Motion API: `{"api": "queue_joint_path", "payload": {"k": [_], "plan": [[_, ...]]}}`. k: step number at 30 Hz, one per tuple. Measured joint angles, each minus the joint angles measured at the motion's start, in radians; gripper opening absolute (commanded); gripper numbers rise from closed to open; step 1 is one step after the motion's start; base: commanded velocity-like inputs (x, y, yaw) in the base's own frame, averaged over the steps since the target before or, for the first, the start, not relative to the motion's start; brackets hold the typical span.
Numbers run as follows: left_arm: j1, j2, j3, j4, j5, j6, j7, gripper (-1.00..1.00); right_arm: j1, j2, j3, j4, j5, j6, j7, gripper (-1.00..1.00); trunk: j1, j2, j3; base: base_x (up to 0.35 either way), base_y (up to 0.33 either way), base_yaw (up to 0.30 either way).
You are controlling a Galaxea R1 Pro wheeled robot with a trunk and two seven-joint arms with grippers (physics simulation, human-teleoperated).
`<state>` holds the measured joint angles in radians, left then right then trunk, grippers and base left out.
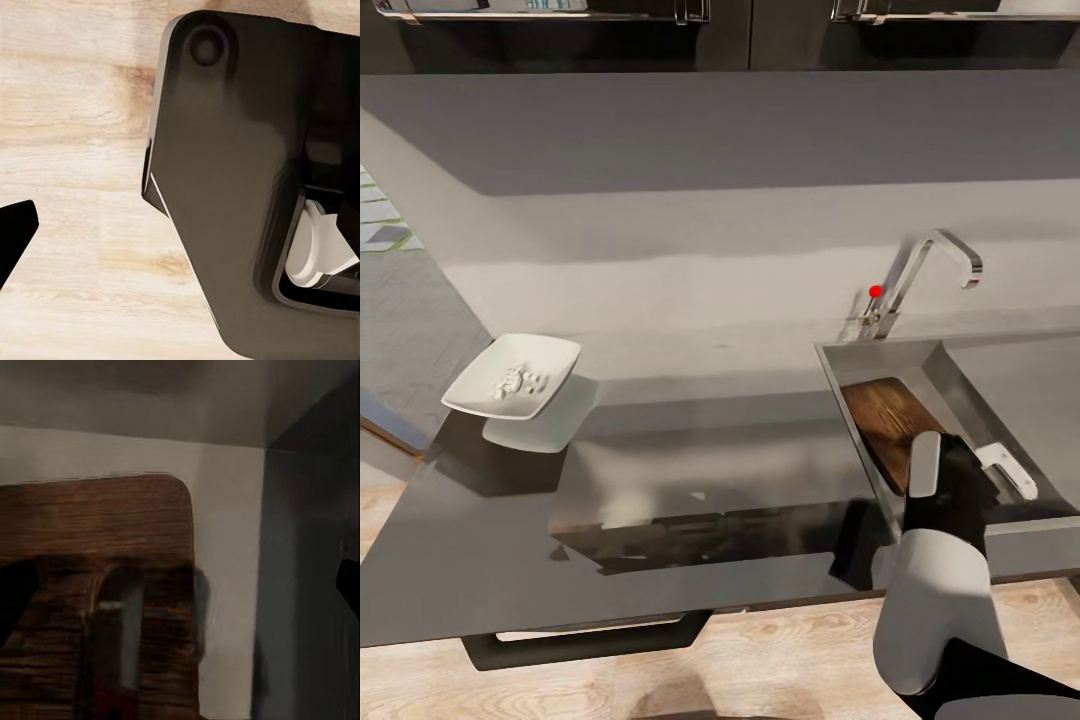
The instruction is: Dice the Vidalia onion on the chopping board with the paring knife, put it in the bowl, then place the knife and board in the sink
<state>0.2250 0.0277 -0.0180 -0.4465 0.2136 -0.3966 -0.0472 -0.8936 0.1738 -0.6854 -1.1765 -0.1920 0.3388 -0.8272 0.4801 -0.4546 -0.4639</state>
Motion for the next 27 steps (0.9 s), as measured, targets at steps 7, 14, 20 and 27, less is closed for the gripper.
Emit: {"api": "queue_joint_path", "payload": {"k": [7, 14, 20, 27], "plan": [[0.0, 0.0, 0.0, 0.0, 0.001, 0.0, 0.0, 1.0, 0.0, 0.0, 0.005, -0.289, 0.007, 0.385, 0.07, 1.0, 0.0, 0.0, 0.0, 0.0, 0.0, 0.0], [0.0, 0.0, 0.0, 0.0, 0.0, 0.0, 0.0, 1.0, 0.006, 0.0, 0.082, -0.377, 0.013, 0.612, 0.325, 1.0, 0.0, 0.0, 0.0, 0.0, 0.0, 0.0], [0.0, -0.001, 0.0, 0.0, 0.001, 0.0, 0.0, 1.0, 0.069, 0.0, 0.242, -0.382, 0.029, 0.635, 0.542, 1.0, 0.0, 0.0, 0.0, 0.0, 0.0, 0.0], [0.0, 0.0, 0.0, 0.0, 0.001, 0.0, 0.0, 1.0, 0.106, -0.027, 0.298, -0.384, 0.039, 0.636, 0.739, 1.0, 0.0, 0.0, 0.0, 0.0, 0.0, 0.0]]}}
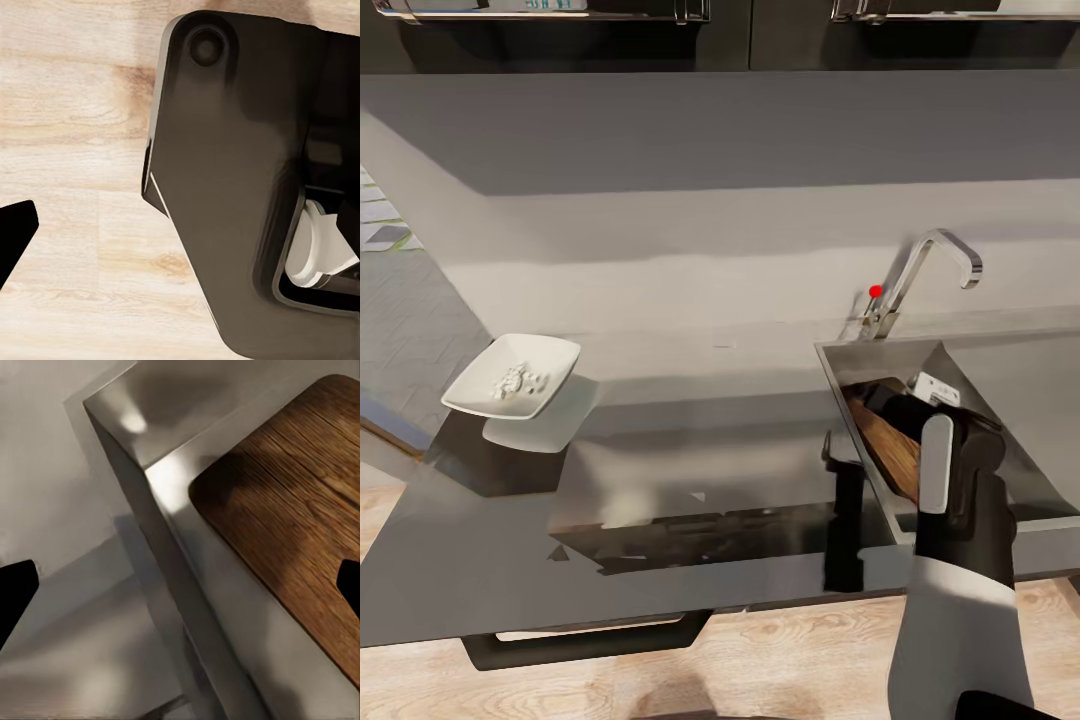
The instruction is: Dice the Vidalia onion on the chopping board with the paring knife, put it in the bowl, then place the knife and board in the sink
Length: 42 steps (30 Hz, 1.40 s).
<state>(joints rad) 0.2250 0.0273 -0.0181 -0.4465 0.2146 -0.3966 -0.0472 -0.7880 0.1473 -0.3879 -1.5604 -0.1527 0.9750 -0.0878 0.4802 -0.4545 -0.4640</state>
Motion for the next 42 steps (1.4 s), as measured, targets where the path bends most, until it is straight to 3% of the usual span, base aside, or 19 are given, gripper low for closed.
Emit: {"api": "queue_joint_path", "payload": {"k": [8, 21, 26, 33, 42], "plan": [[0.0, 0.0, 0.0, 0.0, -0.001, 0.0, 0.0, 1.0, 0.017, -0.007, 0.028, -0.01, 0.0, 0.0, 0.024, 1.0, 0.0, 0.0, 0.0, 0.0, 0.0, 0.0], [0.0, 0.0, -0.001, -0.005, -0.003, -0.004, 0.0, 1.0, 0.02, -0.007, 0.032, -0.012, 0.0, 0.0, 0.025, 1.0, 0.0, 0.0, 0.0, 0.0, 0.0, 0.0], [0.0, 0.001, -0.002, -0.009, -0.003, -0.009, 0.0, 1.0, 0.022, -0.006, 0.057, -0.013, 0.0, 0.0, 0.025, 1.0, 0.0, 0.0, 0.0, 0.0, 0.0, 0.0], [0.0, 0.001, -0.005, -0.012, -0.002, -0.074, -0.001, 1.0, 0.03, -0.006, 0.069, -0.013, 0.0, -0.002, 0.026, 1.0, 0.0, 0.0, 0.0, -0.002, 0.0, 0.0], [0.0, 0.001, -0.005, -0.009, -0.001, -0.081, 0.0, 1.0, 0.033, -0.007, 0.07, -0.012, 0.0, -0.002, 0.026, 1.0, 0.001, 0.0, 0.0, -0.257, 0.0, 0.0]]}}
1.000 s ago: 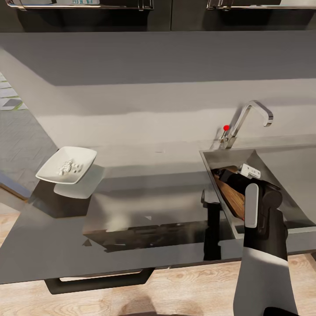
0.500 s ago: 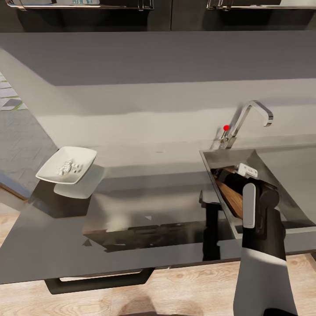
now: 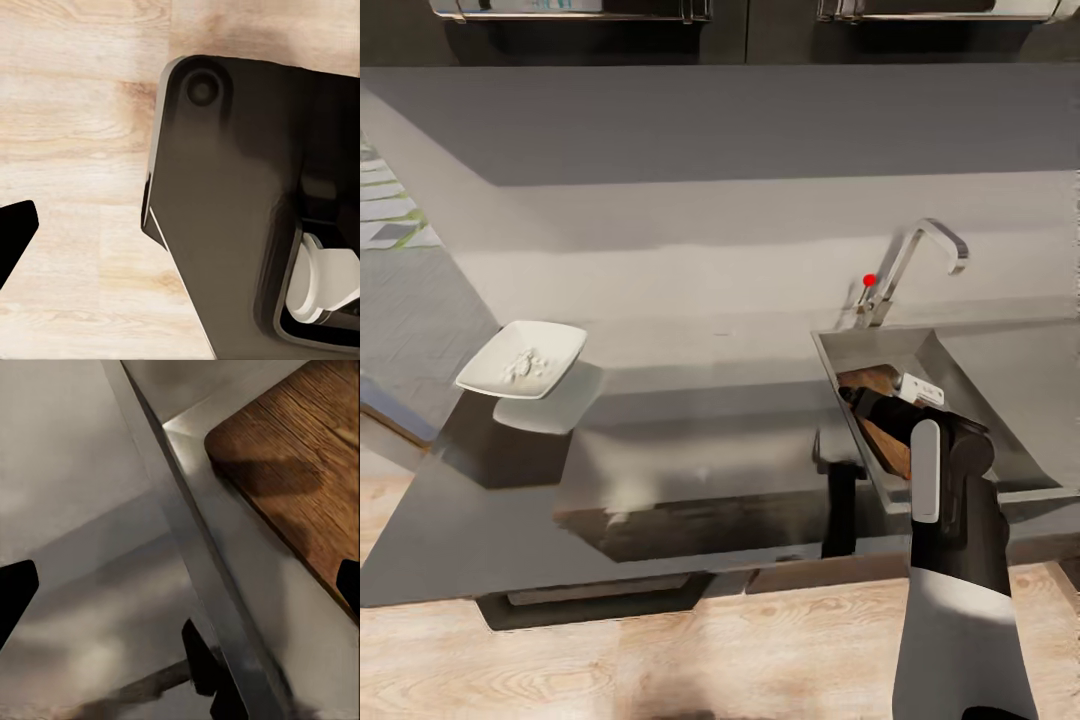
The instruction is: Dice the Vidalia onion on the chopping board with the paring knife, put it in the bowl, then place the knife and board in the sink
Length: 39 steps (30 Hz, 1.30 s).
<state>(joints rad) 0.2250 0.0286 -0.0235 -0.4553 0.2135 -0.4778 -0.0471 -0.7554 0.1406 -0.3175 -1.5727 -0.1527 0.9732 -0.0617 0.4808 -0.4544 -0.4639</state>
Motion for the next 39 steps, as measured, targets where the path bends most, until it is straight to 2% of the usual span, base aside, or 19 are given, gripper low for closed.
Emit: {"api": "queue_joint_path", "payload": {"k": [21, 29, 32, 35, 39], "plan": [[0.0, 0.0, 0.0, 0.001, 0.0, 0.0, 0.001, 1.0, 0.0, 0.001, 0.008, 0.001, 0.0, 0.0, 0.001, 1.0, 0.0, 0.0, 0.0, -0.335, 0.0, 0.0], [0.0, 0.0, 0.0, 0.002, 0.0, 0.0, 0.001, 1.0, 0.01, 0.001, 0.026, 0.001, 0.0, 0.0, 0.001, 1.0, 0.0, 0.0, 0.0, -0.336, 0.0, 0.0], [0.0, 0.0, 0.001, 0.003, 0.0, 0.0, 0.001, 1.0, 0.021, 0.002, 0.041, 0.003, -0.001, 0.0, 0.002, 1.0, 0.0, 0.0, 0.0, -0.336, 0.0, 0.0], [0.0, 0.0, 0.001, 0.003, 0.0, 0.0, 0.001, 1.0, 0.04, 0.002, 0.077, 0.008, -0.001, -0.011, 0.002, 1.0, 0.0, 0.0, 0.0, -0.336, 0.0, 0.0], [0.0, 0.0, 0.003, 0.004, 0.002, 0.002, 0.003, 1.0, 0.082, 0.001, 0.109, 0.023, 0.013, -0.084, 0.003, 1.0, 0.0, 0.0, 0.0, -0.315, 0.0, 0.0]]}}
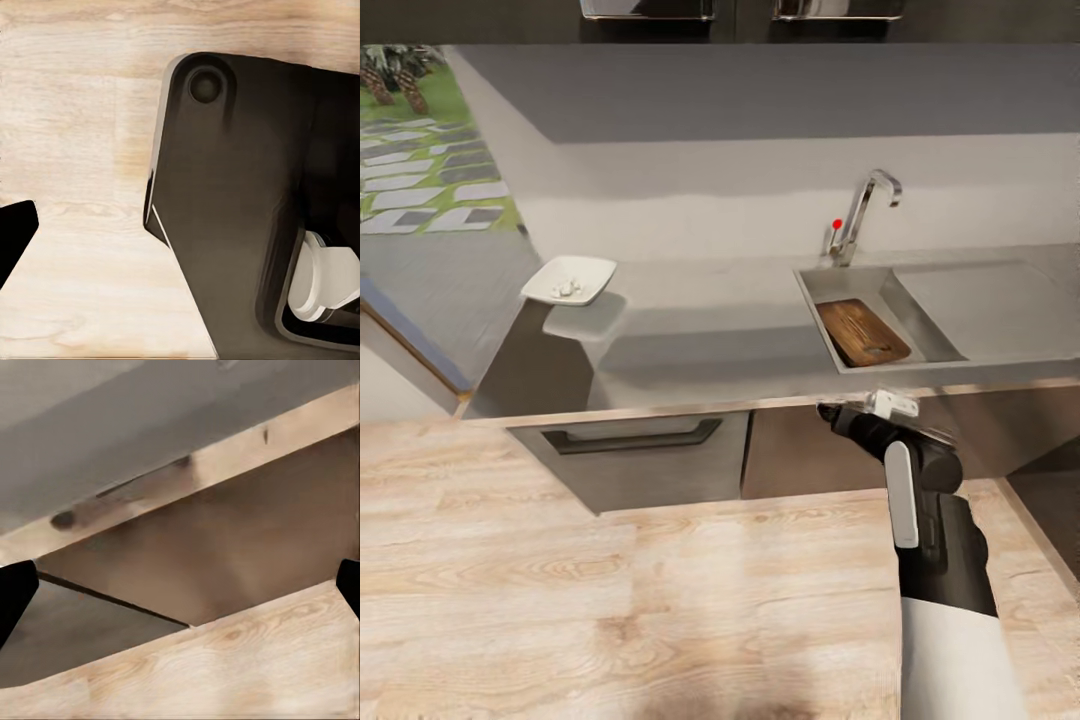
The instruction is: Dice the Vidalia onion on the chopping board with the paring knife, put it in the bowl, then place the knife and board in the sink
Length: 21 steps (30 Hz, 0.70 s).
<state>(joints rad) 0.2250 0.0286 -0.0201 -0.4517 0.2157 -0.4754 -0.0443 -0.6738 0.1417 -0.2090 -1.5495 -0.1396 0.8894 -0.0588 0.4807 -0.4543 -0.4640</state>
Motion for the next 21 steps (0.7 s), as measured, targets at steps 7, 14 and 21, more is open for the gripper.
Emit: {"api": "queue_joint_path", "payload": {"k": [7, 14, 21], "plan": [[0.0, 0.0, 0.004, -0.008, 0.002, 0.001, 0.002, 1.0, 0.067, 0.0, 0.046, 0.18, 0.084, -0.24, 0.007, 1.0, 0.0, 0.0, 0.0, -0.079, 0.0, 0.0], [0.0, 0.014, 0.005, -0.024, 0.002, 0.001, 0.002, 1.0, 0.083, 0.002, 0.056, 0.548, 0.241, -0.583, 0.079, 1.0, 0.0, 0.0, 0.0, -0.006, 0.0, 0.0], [0.0, 0.02, 0.005, -0.114, 0.002, 0.002, 0.003, 1.0, 0.085, -0.014, 0.058, 1.097, 0.343, -1.029, 0.088, 1.0, -0.001, 0.0, 0.0, 0.0, 0.0, 0.0]]}}
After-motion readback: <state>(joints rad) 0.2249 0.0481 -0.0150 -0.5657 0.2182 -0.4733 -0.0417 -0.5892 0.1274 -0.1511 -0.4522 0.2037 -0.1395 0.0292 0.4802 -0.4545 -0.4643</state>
